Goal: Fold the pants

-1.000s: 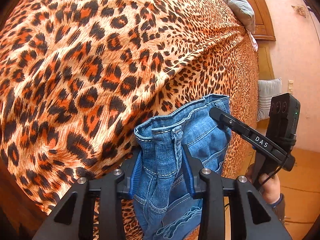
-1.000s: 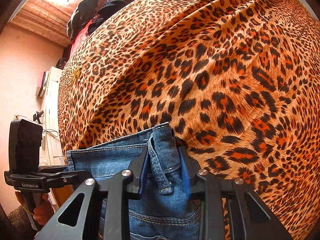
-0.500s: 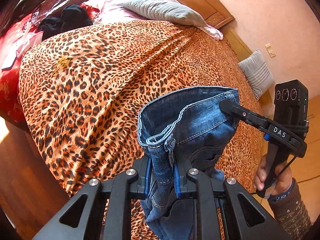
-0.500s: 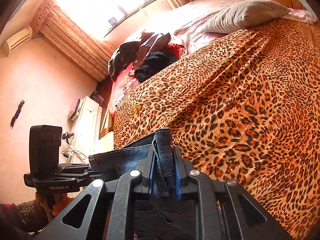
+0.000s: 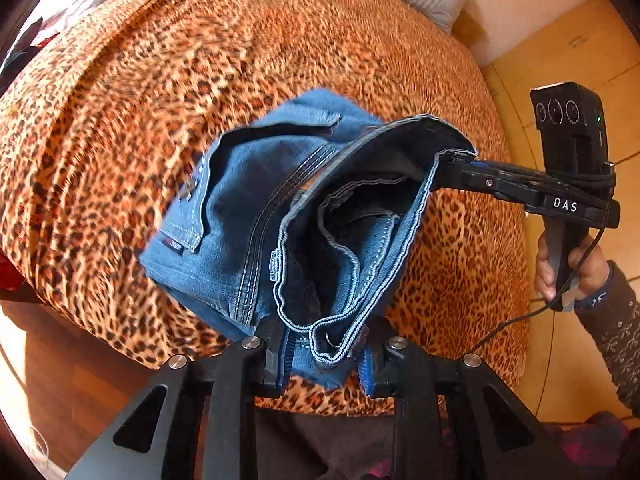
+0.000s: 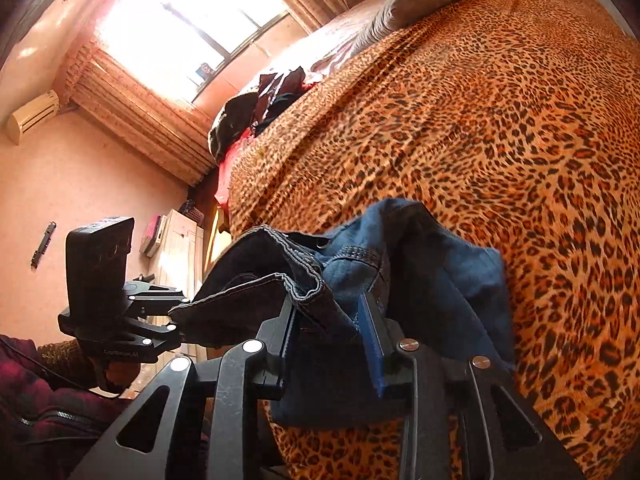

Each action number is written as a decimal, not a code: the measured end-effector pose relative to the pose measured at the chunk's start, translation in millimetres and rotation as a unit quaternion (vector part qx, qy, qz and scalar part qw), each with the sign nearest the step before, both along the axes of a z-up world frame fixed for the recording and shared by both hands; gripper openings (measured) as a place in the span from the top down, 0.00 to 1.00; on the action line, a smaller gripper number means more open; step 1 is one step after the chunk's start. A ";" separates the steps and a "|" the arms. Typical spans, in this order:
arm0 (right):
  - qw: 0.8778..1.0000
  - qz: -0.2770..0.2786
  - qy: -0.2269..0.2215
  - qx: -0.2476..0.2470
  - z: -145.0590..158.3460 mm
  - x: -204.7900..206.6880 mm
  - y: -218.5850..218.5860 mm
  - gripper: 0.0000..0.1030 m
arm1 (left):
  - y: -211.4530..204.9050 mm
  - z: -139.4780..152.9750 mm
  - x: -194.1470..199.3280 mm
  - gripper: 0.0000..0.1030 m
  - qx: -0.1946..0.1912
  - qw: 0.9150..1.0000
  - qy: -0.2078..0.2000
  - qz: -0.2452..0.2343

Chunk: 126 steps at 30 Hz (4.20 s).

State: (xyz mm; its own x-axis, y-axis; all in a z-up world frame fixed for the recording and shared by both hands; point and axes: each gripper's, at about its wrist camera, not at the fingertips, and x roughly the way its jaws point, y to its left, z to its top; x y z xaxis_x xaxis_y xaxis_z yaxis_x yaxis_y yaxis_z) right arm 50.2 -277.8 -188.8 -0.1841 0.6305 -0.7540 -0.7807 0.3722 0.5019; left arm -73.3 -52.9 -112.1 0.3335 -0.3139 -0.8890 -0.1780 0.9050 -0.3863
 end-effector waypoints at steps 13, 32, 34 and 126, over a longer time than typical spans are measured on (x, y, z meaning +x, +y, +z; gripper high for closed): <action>0.984 -0.147 0.092 0.037 -3.4 37.4 -67.0 0.39 | 43.8 -27.0 -32.1 0.47 -0.157 0.984 0.055 0.068; 0.990 -0.001 -0.037 -0.134 -57.9 7.7 27.7 0.74 | 25.9 -71.8 9.2 0.58 -0.187 0.971 0.107 0.099; 0.994 -0.013 0.003 -0.106 -46.7 14.7 21.6 0.69 | 34.7 -59.7 -4.8 0.59 -0.193 0.970 0.098 0.107; 0.902 -0.395 0.169 0.040 -45.6 -14.6 -90.6 0.40 | 65.6 30.1 103.6 0.22 -0.031 0.993 0.070 -0.089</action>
State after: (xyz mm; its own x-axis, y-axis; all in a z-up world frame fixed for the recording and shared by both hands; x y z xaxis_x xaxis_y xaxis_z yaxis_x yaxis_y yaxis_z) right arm 35.5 -368.4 -234.4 0.1349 0.7158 -0.6851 -0.0850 0.6973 0.7118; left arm 30.4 12.7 -81.9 0.1424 -0.4117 -0.9001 -0.0728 0.9026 -0.4243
